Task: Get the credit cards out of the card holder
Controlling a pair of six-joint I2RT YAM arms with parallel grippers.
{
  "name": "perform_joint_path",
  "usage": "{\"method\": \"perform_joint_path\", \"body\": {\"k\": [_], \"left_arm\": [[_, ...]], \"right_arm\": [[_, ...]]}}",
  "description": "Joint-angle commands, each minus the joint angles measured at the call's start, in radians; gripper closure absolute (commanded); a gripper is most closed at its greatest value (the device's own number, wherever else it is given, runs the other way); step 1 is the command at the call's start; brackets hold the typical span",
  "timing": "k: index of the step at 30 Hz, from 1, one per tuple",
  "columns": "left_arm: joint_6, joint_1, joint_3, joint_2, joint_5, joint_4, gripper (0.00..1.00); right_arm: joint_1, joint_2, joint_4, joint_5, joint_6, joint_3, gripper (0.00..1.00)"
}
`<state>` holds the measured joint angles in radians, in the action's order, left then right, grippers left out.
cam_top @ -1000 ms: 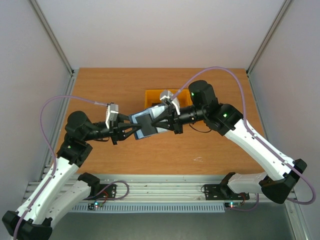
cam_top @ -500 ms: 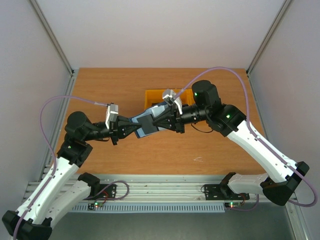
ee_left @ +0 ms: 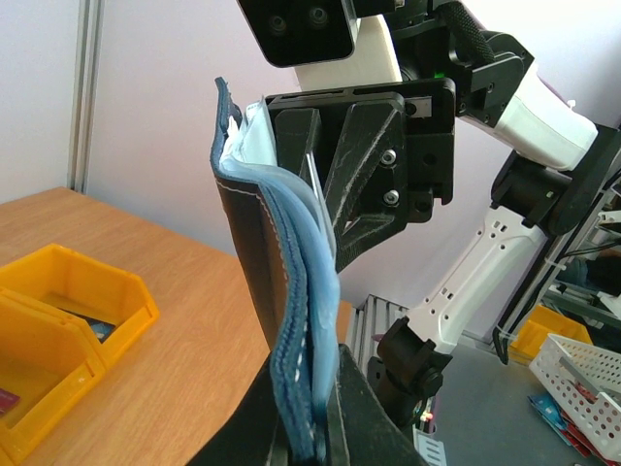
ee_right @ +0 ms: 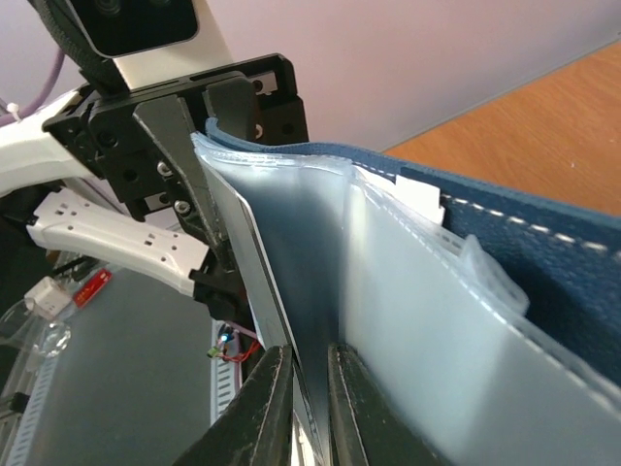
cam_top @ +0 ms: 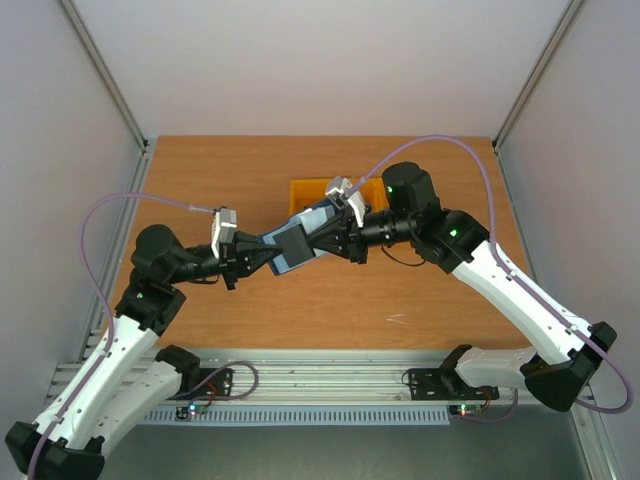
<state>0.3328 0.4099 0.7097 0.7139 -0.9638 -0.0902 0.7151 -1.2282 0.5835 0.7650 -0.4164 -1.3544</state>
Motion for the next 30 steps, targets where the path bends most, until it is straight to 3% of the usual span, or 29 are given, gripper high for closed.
{"method": "perform_joint_path", "body": {"k": [1,10,17,23,30], "left_arm": [[0.004,0.002,-0.009,-0.013,-0.024,-0.088,1.00],[0.014,0.001,-0.018,-0.008,-0.031,-0.124,1.00],[0.019,0.002,-0.019,-0.006,-0.031,-0.131,1.00],[0.018,0.001,-0.018,-0.004,-0.025,-0.131,1.00],[0.016,0.001,-0.026,-0.001,-0.020,-0.128,0.93]], "right_arm": [[-0.002,-0.017,-0.020,-0.068,0.002,-0.009,0.88],[0.052,-0.065,-0.005,-0.141,-0.041,-0.048,0.84],[0.072,-0.079,-0.067,-0.056,-0.043,-0.051,0.81],[0.053,-0.043,-0.079,-0.025,-0.032,-0.020,0.99],[0.017,0.012,-0.095,0.015,0.004,0.011,0.99]]}}
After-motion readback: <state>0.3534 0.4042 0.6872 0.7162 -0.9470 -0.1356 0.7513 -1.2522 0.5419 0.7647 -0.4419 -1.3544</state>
